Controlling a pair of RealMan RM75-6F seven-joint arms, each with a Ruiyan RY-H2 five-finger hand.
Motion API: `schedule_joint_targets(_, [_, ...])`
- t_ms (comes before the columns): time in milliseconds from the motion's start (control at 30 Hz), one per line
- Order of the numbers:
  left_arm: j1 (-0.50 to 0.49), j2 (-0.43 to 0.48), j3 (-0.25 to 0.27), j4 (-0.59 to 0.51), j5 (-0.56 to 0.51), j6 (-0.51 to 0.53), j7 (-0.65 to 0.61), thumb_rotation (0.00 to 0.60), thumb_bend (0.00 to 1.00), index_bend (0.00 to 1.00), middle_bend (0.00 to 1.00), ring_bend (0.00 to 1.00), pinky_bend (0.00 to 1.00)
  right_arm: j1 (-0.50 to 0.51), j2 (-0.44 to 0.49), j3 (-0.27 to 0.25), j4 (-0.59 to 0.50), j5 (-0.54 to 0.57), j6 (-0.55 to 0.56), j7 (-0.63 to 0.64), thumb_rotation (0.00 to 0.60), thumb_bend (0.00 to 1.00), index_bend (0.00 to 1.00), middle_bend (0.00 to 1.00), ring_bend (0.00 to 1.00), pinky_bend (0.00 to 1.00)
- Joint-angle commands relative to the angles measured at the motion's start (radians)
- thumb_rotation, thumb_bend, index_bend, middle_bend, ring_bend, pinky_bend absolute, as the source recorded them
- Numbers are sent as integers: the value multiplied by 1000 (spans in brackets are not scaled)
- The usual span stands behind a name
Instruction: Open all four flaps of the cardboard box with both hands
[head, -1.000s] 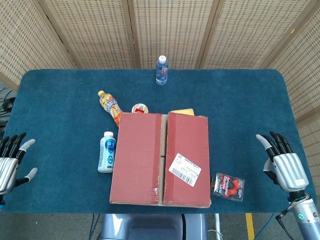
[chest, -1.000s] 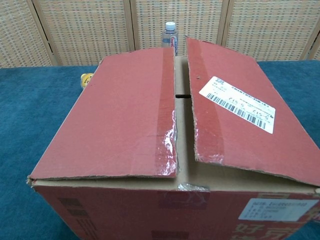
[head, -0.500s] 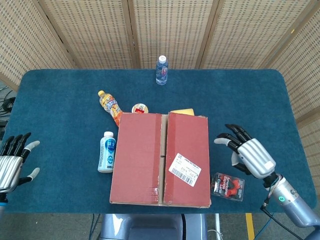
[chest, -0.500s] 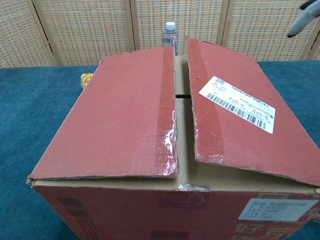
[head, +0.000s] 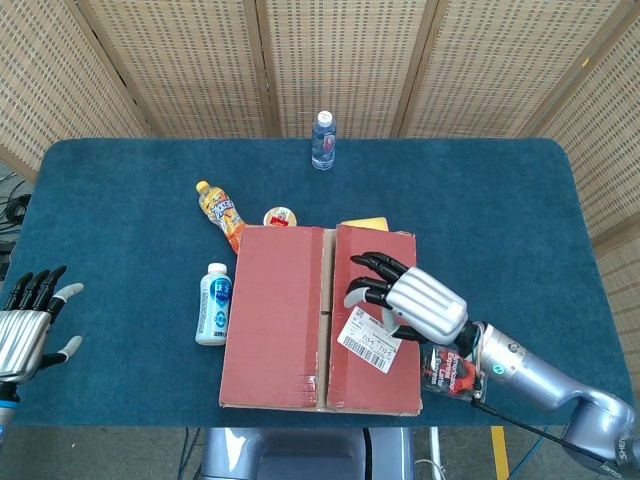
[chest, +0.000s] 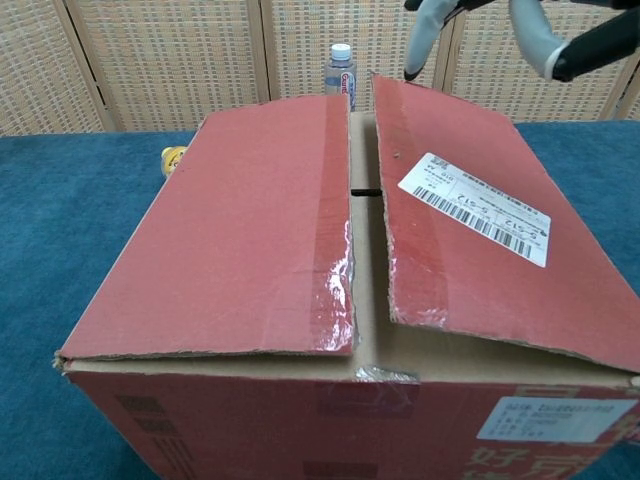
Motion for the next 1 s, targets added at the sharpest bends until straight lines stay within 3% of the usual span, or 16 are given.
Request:
schedule_joint_targets(33, [-3, -2, 0, -2, -5, -4, 3, 584, 274, 208, 44, 43, 19, 39, -11, 6, -4, 1, -34, -10, 600, 1000, 336, 323, 14, 62])
schedule_joint_targets(467, [-4, 1, 5, -5, -23, -15, -2, 584, 274, 207, 44, 43, 19, 133, -56, 4, 6, 45, -134, -95, 600, 1000, 352, 337, 14, 62])
schedule_joint_targets(1000, [-9, 9, 12, -10, -32, -36, -30, 584, 274, 207, 44, 43, 19, 160, -89, -17, 25, 93, -159, -198, 600, 1000, 357, 342, 14, 62])
